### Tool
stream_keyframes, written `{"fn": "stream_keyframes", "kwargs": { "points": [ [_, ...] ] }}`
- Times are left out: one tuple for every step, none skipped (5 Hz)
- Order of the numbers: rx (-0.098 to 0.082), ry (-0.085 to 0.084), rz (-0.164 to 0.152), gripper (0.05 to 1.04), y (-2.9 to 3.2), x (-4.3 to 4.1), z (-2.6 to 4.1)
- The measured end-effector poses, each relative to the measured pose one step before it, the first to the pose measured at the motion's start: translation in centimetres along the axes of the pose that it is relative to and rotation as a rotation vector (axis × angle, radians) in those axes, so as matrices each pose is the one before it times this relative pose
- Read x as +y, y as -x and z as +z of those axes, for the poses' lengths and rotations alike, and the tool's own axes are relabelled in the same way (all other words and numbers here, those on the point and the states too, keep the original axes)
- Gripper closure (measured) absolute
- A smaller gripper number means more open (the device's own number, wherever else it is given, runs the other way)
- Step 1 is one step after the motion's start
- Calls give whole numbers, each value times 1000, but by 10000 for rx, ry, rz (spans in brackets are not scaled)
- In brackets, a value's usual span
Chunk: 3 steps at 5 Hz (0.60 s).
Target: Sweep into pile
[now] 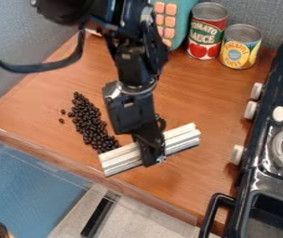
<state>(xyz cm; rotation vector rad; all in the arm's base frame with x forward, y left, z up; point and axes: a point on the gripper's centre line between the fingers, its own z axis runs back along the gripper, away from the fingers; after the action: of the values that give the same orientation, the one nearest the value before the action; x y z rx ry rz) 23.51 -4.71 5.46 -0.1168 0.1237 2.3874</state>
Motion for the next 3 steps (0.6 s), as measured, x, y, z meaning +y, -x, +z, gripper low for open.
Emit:
{"fn": "stream_keyframes", "kwargs": {
  "points": [
    [-305,252,47,687,81,-77,-757],
    [-28,247,-109,687,714,-426,-620],
    [-197,66,-211,687,765,79,-192]
  ]
}}
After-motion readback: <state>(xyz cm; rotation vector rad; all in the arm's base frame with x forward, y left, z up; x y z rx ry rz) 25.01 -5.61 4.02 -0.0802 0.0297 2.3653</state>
